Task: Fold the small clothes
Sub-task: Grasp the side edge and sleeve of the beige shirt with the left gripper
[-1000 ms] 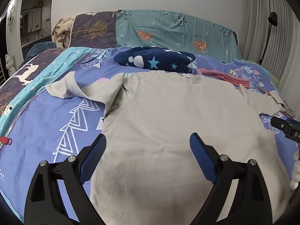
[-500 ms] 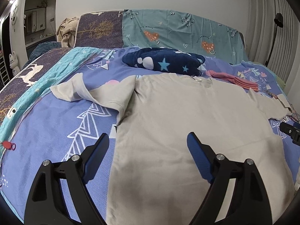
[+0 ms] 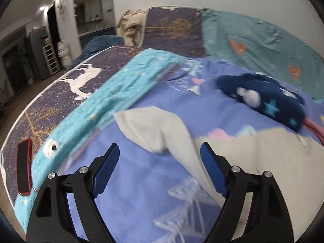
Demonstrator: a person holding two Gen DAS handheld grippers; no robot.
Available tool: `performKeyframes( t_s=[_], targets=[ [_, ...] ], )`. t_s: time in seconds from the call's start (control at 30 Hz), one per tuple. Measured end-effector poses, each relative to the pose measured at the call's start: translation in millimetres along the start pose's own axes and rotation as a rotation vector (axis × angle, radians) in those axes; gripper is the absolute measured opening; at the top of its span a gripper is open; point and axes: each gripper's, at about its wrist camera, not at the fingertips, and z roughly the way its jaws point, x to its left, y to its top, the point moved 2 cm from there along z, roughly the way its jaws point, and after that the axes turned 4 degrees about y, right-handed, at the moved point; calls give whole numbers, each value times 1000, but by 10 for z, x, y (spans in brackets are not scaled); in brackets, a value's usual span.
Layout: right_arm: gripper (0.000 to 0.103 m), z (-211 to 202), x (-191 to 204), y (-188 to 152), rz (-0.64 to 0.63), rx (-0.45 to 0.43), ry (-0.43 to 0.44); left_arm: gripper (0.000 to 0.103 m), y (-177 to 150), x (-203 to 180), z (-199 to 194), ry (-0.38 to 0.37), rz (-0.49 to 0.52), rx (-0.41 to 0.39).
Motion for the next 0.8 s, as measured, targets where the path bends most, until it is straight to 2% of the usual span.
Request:
performKeyframes(
  t_s=[0.1, 0.17, 0.27, 0.3, 0.33, 0.37, 0.4, 0.43, 0.47, 0.5, 0.53, 0.63, 0.7, 0.8],
  targets=[
    [101, 117, -23, -9, 6, 26, -9, 89, 250, -52, 400, -21, -23, 89],
    [101, 186, -38, -4, 11, 38, -18, 89, 333, -157, 657, 5, -25, 152],
    [101, 243, -58, 7, 15, 45, -26, 89, 348, -365, 924, 33, 22, 220],
    [101, 250, -63, 12, 15, 47, -29, 89, 328, -425, 991, 59, 57, 242],
    [101, 260, -72, 13, 14, 49, -31, 86, 294, -480, 1077, 125, 112, 268],
    [101, 271, -81, 15, 14, 50, -34, 79, 268, -503, 1123, 167, 144, 280],
    [101, 278, -97, 15, 14, 52, -36, 57, 255, -511, 1172, 181, 177, 294],
    [101, 282, -112, 15, 14, 53, -38, 38, 240, -506, 1190, 164, 194, 312],
    [101, 284, -122, 17, 15, 53, -39, 30, 243, -475, 1185, 136, 193, 323],
    [101, 285, -138, 20, 16, 52, -42, 16, 253, -441, 1163, 101, 183, 322],
    [101, 286, -154, 22, 18, 51, -43, 10, 285, -408, 1103, 77, 175, 305],
    [101, 277, -198, 22, 31, 49, -38, 6, 458, -427, 782, 32, 191, 190],
    [101, 264, -219, 20, 40, 46, -30, 6, 597, -510, 423, -62, 184, 90],
    [101, 239, -243, 14, 52, 42, -26, 6, 724, -845, -351, -269, 198, -81]
  ],
)
